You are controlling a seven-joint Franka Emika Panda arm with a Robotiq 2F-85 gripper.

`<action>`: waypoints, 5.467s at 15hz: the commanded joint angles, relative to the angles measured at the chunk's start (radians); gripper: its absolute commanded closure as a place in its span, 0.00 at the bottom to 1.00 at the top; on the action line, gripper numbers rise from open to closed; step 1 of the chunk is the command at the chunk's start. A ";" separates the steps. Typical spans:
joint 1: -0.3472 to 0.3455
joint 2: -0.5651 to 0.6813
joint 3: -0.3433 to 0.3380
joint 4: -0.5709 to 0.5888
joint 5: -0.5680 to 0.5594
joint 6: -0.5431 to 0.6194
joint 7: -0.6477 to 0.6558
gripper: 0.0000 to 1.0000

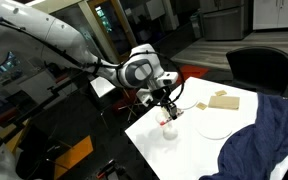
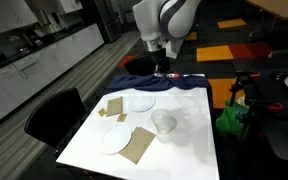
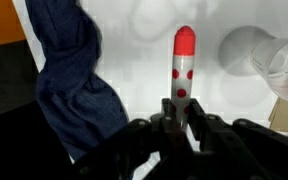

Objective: Pick up the marker from the table and put it in the cup

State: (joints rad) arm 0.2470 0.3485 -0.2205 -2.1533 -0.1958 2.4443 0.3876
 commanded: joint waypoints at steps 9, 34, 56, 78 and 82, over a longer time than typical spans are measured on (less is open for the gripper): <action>-0.115 -0.048 0.114 0.074 -0.012 -0.161 -0.104 0.80; -0.823 0.138 0.821 0.060 0.939 0.192 -1.851 0.95; -0.466 0.125 0.347 0.090 1.485 -0.283 -2.641 0.95; -0.392 0.344 0.243 0.171 1.547 -0.575 -2.936 0.95; -0.390 0.393 0.242 0.214 1.544 -0.574 -2.928 0.95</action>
State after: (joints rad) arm -0.1625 0.7037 0.0457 -1.9858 1.3289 1.9061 -2.5307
